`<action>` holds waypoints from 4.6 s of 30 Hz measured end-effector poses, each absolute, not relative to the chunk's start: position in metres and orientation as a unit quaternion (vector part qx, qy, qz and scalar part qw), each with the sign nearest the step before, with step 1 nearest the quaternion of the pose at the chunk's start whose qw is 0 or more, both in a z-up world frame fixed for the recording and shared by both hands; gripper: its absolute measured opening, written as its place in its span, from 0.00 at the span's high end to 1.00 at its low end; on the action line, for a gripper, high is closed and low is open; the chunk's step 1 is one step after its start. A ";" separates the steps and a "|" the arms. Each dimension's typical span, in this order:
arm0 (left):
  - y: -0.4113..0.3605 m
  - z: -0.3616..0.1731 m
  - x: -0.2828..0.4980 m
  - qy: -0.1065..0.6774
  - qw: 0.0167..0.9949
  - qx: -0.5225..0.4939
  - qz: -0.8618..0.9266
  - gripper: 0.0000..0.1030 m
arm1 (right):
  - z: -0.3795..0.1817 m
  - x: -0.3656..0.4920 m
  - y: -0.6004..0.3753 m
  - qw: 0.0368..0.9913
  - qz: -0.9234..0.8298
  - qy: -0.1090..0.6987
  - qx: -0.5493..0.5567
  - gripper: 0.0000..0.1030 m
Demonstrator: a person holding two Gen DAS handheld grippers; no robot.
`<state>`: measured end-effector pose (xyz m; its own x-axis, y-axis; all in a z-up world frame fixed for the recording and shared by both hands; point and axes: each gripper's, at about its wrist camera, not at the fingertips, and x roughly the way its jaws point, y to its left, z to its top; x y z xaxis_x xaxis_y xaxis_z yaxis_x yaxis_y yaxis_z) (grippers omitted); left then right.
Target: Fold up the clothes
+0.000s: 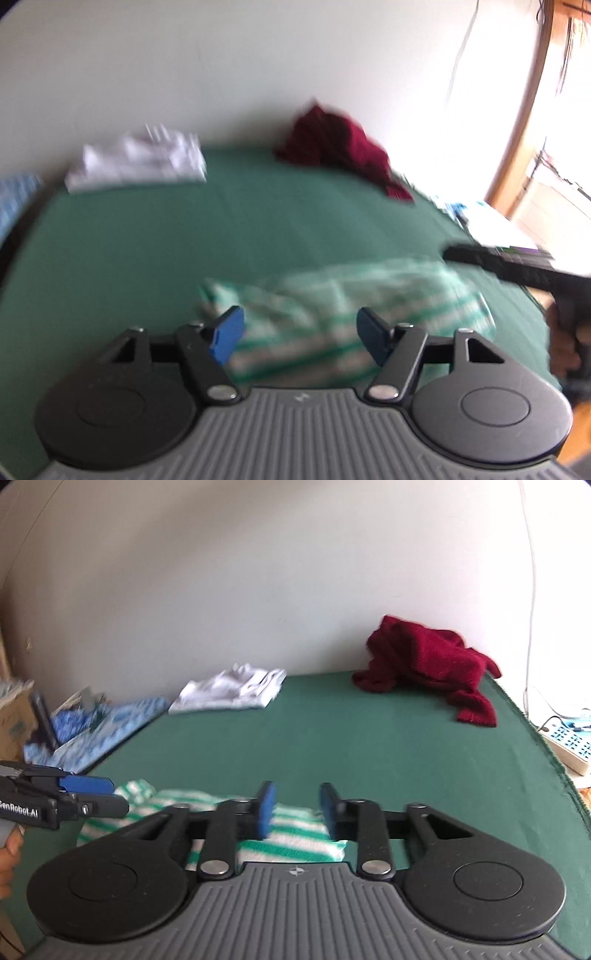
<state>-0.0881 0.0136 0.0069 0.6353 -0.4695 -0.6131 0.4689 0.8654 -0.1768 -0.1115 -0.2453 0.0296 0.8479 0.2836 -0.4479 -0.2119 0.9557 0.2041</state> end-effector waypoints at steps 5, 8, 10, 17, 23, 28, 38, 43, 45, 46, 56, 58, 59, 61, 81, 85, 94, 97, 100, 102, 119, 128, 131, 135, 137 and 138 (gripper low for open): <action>0.021 -0.006 -0.097 0.328 0.909 0.008 -0.257 0.29 | -0.007 -0.123 -0.244 0.955 0.116 0.265 0.073 0.78; 0.023 -0.002 -0.096 0.333 0.906 0.020 -0.259 0.29 | -0.009 -0.126 -0.251 0.953 0.112 0.264 0.095 0.75; 0.021 0.007 -0.096 0.332 0.905 0.040 -0.262 0.31 | -0.004 -0.120 -0.255 0.949 0.110 0.276 0.110 0.71; 0.032 -0.003 -0.093 0.367 0.896 0.006 -0.249 0.22 | 0.000 -0.115 -0.277 0.931 0.117 0.309 0.157 0.53; 0.063 0.003 -0.096 0.396 0.887 -0.068 -0.229 0.17 | 0.004 -0.112 -0.314 0.898 0.144 0.346 0.230 0.50; 0.082 -0.014 -0.084 0.452 0.845 -0.175 -0.227 0.08 | -0.008 -0.102 -0.352 0.835 0.183 0.412 0.315 0.43; 0.072 -0.033 -0.063 0.470 0.794 -0.276 -0.270 0.02 | -0.056 -0.068 -0.361 0.727 0.236 0.482 0.429 0.45; 0.083 -0.041 -0.053 0.470 0.769 -0.339 -0.271 0.01 | -0.056 -0.048 -0.355 0.706 0.269 0.497 0.426 0.44; 0.091 -0.045 -0.049 0.476 0.751 -0.370 -0.270 0.02 | -0.056 -0.041 -0.353 0.701 0.276 0.502 0.425 0.43; 0.095 -0.047 -0.047 0.479 0.741 -0.386 -0.270 0.02 | -0.056 -0.040 -0.353 0.696 0.276 0.505 0.430 0.39; 0.091 -0.043 -0.041 0.492 0.733 -0.389 -0.262 0.01 | -0.054 -0.047 -0.365 0.683 0.261 0.505 0.460 0.25; 0.091 -0.040 -0.042 0.502 0.731 -0.378 -0.264 0.01 | -0.048 -0.045 -0.357 0.686 0.269 0.519 0.432 0.21; 0.092 -0.040 -0.043 0.505 0.730 -0.377 -0.265 0.01 | -0.046 -0.044 -0.353 0.688 0.272 0.526 0.420 0.21; 0.096 -0.042 -0.044 0.513 0.718 -0.389 -0.264 0.01 | -0.044 -0.047 -0.353 0.691 0.269 0.529 0.412 0.21; 0.091 -0.054 -0.045 0.545 0.669 -0.437 -0.255 0.01 | -0.039 -0.066 -0.354 0.701 0.161 0.541 0.435 0.19; 0.090 -0.058 -0.030 0.545 0.657 -0.451 -0.261 0.01 | -0.042 -0.050 -0.346 0.700 0.182 0.536 0.435 0.18; 0.088 -0.048 -0.004 0.555 0.669 -0.407 -0.279 0.01 | -0.040 -0.017 -0.328 0.717 0.217 0.514 0.418 0.06; 0.095 -0.044 -0.003 0.562 0.674 -0.386 -0.285 0.01 | -0.042 -0.011 -0.327 0.718 0.216 0.507 0.425 0.06; 0.110 -0.037 -0.009 0.564 0.689 -0.357 -0.281 0.01 | -0.043 -0.012 -0.330 0.720 0.216 0.501 0.430 0.06; 0.120 -0.034 -0.006 0.563 0.699 -0.345 -0.275 0.01 | -0.043 -0.013 -0.331 0.722 0.214 0.494 0.435 0.07; 0.093 -0.044 0.000 0.553 0.664 -0.379 -0.331 0.01 | -0.041 -0.015 -0.318 0.727 0.251 0.502 0.396 0.06; 0.079 -0.050 -0.044 0.563 0.651 -0.397 -0.319 0.01 | -0.039 -0.051 -0.324 0.701 0.252 0.547 0.382 0.12; 0.077 -0.050 -0.052 0.563 0.652 -0.402 -0.311 0.01 | -0.038 -0.071 -0.328 0.696 0.253 0.548 0.389 0.13; 0.072 -0.050 -0.057 0.556 0.661 -0.391 -0.319 0.01 | -0.036 -0.092 -0.329 0.702 0.255 0.537 0.393 0.13; 0.059 -0.050 -0.051 0.548 0.672 -0.379 -0.322 0.01 | -0.037 -0.098 -0.328 0.709 0.258 0.525 0.393 0.12; 0.058 -0.049 -0.053 0.545 0.677 -0.374 -0.324 0.01 | -0.037 -0.099 -0.326 0.713 0.259 0.520 0.393 0.12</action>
